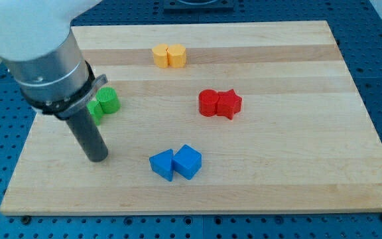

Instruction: Move the red circle to the top right of the board

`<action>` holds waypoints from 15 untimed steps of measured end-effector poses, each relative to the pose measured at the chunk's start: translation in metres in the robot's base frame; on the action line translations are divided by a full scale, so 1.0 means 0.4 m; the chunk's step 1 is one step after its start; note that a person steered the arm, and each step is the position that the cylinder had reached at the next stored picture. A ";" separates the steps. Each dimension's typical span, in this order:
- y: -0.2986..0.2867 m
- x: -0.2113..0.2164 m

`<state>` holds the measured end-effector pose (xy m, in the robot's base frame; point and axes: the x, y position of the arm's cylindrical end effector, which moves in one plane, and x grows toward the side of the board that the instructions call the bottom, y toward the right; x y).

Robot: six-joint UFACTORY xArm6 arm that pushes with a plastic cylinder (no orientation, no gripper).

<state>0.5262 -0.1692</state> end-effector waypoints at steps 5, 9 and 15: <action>0.406 -0.213; 0.629 -0.375; 0.614 -0.394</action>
<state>0.3685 0.0765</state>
